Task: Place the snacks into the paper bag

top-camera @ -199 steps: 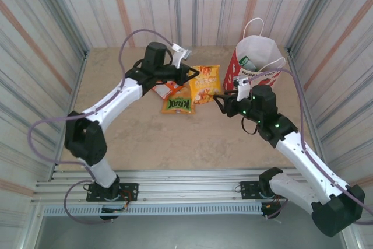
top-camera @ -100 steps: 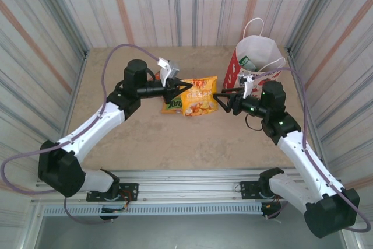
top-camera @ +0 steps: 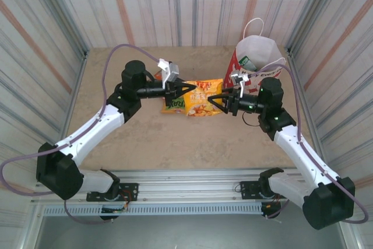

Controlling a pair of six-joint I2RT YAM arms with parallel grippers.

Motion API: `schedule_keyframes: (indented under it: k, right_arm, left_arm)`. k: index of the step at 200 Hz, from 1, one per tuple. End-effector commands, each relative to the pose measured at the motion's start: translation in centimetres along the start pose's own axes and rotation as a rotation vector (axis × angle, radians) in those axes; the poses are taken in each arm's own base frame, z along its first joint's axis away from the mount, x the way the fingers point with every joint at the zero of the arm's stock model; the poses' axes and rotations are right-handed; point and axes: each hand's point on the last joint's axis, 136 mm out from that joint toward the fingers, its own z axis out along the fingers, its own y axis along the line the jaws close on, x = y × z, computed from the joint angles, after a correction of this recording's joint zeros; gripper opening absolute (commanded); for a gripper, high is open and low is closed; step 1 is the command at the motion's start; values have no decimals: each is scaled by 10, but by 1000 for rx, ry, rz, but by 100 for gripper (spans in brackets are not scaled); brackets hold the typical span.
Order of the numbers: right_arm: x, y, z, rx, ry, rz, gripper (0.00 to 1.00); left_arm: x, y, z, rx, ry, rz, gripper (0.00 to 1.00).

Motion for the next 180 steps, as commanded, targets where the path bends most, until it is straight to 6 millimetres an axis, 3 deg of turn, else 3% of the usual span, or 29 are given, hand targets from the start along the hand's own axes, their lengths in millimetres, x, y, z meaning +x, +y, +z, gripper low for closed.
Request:
schedule_keyframes:
  k: [1, 12, 44, 50, 94, 150, 180]
  right_arm:
    - [-2, 11, -3, -59, -2, -32, 36]
    - [-2, 12, -3, -58, -3, -41, 25]
    - [0, 1, -4, 4, -7, -61, 9]
    - [-4, 8, -8, 10, -24, -90, 8]
    - [-12, -1, -21, 150, -14, -187, 8]
    - [-56, -14, -58, 381, 20, -538, 9]
    - [-93, -31, -83, 477, 41, -656, 7]
  left_arm:
    - [-12, -9, 1, 37, -29, 66, 0]
    - [-12, -8, 2, 27, -27, 67, 1]
    - [-10, 0, 0, -30, -15, 56, 25]
    - [-10, 1, 0, -38, -13, 55, 27]
    - [-8, 27, -4, -199, 37, 6, 61]
    - [7, 67, -14, -412, 144, -30, 71]
    - [15, 82, -14, -410, 220, -85, 71]
